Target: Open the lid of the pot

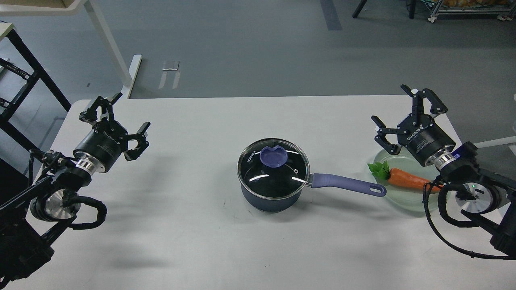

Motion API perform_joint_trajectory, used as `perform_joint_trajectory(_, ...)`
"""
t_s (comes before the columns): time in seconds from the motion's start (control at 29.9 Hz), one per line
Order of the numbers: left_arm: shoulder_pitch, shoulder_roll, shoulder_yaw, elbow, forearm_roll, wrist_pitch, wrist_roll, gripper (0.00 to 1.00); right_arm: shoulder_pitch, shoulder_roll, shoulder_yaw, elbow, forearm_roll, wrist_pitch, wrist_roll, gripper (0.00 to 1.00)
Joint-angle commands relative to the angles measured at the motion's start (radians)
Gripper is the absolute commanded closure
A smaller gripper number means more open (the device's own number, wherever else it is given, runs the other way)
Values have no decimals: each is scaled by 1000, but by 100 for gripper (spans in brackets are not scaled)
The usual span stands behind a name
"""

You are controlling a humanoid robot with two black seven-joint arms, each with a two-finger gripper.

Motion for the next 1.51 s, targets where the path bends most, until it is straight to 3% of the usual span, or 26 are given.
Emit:
perform_joint_trajectory(0.0, 0, 0, 0, -4, 5, 2, -2, 1, 0, 0, 0, 3, 0, -3, 0, 0)
perform_joint_trajectory(0.4, -18, 46, 8, 2, 29, -1, 4, 1, 38, -96, 6, 100, -101, -12, 0, 0)
perform_joint_trajectory(0.43, -19, 72, 5, 4, 20, -13, -4, 1, 116, -238, 6, 246, -350, -29, 0, 0)
perform_joint_trajectory(0.5, -21, 83, 8, 2, 29, -21, -4, 1, 164, -305, 6, 317, -490, -41, 0, 0)
perform_joint_trajectory(0.8, -33, 91, 16, -13, 32, -27, -42, 1, 357, -449, 0, 528, -1173, -54, 0, 0)
perform_joint_trajectory(1.04, -35, 106, 16, -32, 32, -24, -42, 1, 462, -462, -176, 607, -1656, -58, 0, 0)
perform_joint_trajectory(1.2, -35, 108, 16, -38, 32, -23, -42, 1, 544, -426, -372, 617, -1926, -184, 0, 0)
perform_joint_trajectory(1.47, -33, 108, 14, -56, 32, -20, -42, 1, 588, -347, -459, 609, -2069, -215, 0, 0)
